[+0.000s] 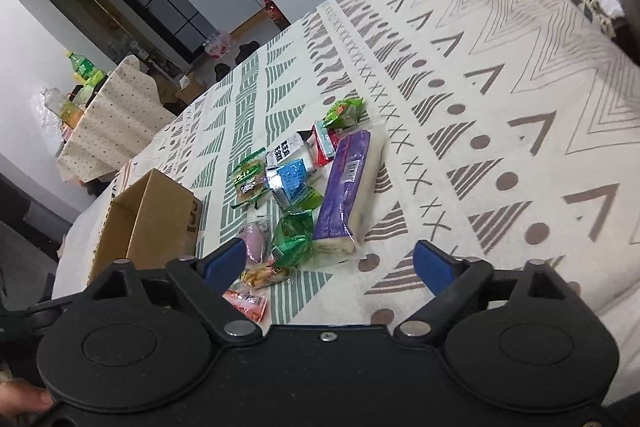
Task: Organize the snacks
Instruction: 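Grasp the pink candy with the left tool while the right tool grasps the purple bar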
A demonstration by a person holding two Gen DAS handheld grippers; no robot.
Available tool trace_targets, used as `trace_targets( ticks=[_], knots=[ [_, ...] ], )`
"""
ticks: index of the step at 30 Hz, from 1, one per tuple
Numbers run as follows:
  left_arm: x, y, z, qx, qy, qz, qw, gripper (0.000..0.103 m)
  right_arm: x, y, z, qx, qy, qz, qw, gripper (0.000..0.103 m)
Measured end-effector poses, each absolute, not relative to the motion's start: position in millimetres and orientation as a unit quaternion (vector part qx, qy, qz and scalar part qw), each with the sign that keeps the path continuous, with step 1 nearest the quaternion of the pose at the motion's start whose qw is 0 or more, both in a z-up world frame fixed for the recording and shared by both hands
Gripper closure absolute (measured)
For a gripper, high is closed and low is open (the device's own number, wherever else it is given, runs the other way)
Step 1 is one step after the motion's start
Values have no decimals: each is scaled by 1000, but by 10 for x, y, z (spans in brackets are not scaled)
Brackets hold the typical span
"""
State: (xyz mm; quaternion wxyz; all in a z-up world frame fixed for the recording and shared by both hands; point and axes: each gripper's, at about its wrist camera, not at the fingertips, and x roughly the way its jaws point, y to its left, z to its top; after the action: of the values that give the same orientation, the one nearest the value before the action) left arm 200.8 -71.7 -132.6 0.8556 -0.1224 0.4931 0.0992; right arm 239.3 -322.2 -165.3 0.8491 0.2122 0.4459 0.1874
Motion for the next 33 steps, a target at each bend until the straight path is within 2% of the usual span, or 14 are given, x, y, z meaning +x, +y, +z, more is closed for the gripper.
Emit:
trace_targets(
  ticks=[2, 5, 10, 20, 24, 25, 27, 33],
  knots=[
    [2049, -733, -1392, -124, 499, 99, 852, 5, 2439, -3229, -1700, 220, 447, 186, 847, 19],
    [2107, -753, -1517, -132, 511, 103, 843, 15, 2517, -3231, -1766, 230, 449, 186, 843, 22],
    [2147, -744, -1703, -169, 529, 108, 825, 34, 2627, -3219, -1876, 240, 457, 185, 836, 24],
    [2299, -747, -1891, -206, 528, 125, 814, 36, 2804, -3114, -2048, 236, 473, 192, 827, 28],
    [2374, -722, -1964, -208, 537, 138, 806, 46, 2879, -3057, -2134, 235, 480, 186, 825, 34],
    [2379, -735, -1975, -204, 539, 137, 805, 54, 2893, -3050, -2154, 236, 482, 186, 823, 35],
    [2380, -773, -1987, -186, 547, 140, 804, 62, 2922, -3038, -2187, 239, 485, 182, 822, 38],
    [2352, -744, -1942, -185, 551, 146, 800, 63, 2998, -2956, -2205, 235, 476, 172, 830, 38]
  ],
)
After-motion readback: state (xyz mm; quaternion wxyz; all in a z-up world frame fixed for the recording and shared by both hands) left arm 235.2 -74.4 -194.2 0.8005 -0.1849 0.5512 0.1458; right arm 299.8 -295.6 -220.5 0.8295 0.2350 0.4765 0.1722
